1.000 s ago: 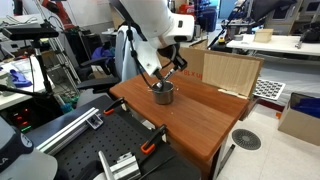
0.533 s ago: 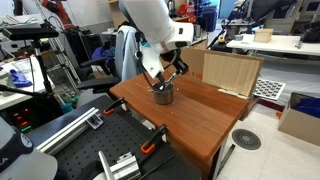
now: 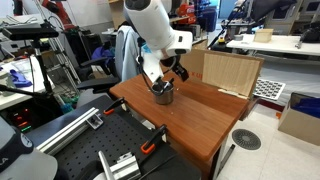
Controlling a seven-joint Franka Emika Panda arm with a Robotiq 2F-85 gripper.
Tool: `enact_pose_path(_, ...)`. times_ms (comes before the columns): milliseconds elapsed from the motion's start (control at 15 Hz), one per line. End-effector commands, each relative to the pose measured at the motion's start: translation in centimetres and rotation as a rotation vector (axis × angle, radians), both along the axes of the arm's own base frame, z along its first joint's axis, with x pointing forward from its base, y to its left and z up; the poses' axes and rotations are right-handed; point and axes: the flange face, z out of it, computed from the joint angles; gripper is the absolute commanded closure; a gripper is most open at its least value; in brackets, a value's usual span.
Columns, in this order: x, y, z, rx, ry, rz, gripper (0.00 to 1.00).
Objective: Pick up the pen from the table and put it in the silver pot.
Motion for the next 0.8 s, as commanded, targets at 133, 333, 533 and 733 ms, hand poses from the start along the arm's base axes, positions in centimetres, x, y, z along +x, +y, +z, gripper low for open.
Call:
enact_pose_path(133, -0.8, 0.1, 1.0, -0.014, 0.013, -0.024, 0.00)
enact_pose_path(333, -2.9, 1.1, 0.4, -0.025, 0.105, -0.034, 0.00)
enact_pose_path(533, -5.6, 1.4, 1.2, -0.004, 0.132, -0.032, 0.00)
enact_pose_path(733, -7.2, 1.1, 3.8, 0.024, 0.098, -0.044, 0.00)
